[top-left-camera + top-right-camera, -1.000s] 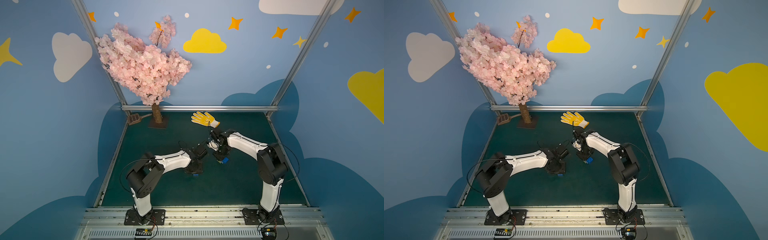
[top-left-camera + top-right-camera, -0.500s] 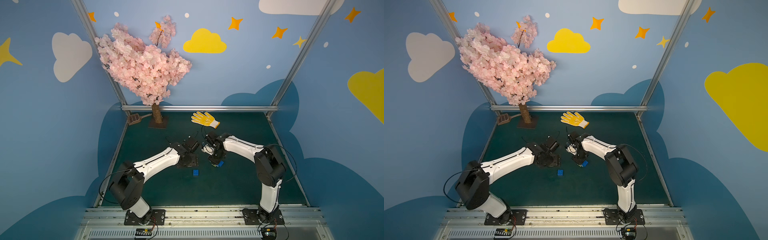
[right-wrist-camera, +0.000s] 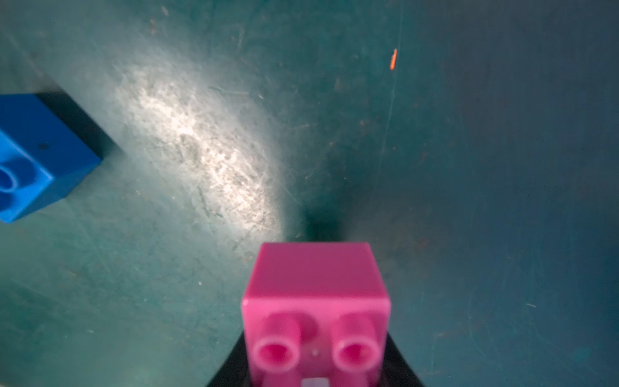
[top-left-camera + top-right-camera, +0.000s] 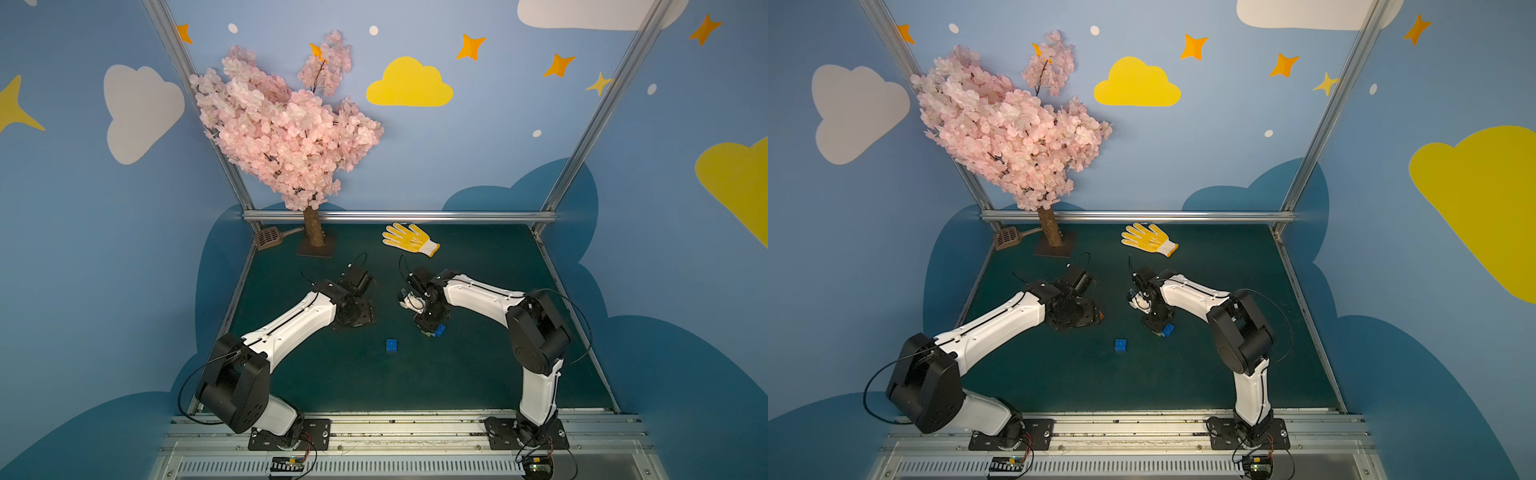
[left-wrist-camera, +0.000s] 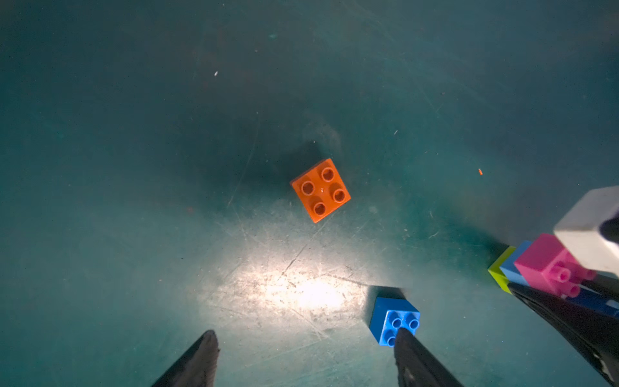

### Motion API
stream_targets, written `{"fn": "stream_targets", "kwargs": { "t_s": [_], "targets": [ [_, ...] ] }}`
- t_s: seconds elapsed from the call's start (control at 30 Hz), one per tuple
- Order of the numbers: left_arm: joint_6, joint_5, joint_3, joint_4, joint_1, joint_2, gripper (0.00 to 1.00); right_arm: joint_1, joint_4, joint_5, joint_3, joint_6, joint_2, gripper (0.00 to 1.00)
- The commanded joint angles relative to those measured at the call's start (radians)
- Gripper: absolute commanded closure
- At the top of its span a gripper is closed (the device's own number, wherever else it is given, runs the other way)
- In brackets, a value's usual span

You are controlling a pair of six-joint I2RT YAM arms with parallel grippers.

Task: Assemble the letter y with lego
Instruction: Place the lego brick at the center of the board.

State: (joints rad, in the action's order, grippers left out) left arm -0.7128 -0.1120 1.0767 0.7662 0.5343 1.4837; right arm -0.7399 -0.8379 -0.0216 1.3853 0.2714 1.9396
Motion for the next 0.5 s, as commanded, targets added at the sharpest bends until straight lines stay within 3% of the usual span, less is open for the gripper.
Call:
{"fn": "stream_targets", "kwargs": {
  "t_s": [0.0, 0.47],
  "targets": [
    [0.016, -0.002, -0.004, 0.019, -0.010, -0.016, 0.17, -0.004, -0.017, 0.006, -0.007, 0.005, 0.023, 0.76],
    [0.013, 0.006, -0.018, 0.006, -0.017, -0.013, 0.17, -0.006, -0.008, -0.008, -0.012, -0.008, 0.014, 0.68]
  ]
}}
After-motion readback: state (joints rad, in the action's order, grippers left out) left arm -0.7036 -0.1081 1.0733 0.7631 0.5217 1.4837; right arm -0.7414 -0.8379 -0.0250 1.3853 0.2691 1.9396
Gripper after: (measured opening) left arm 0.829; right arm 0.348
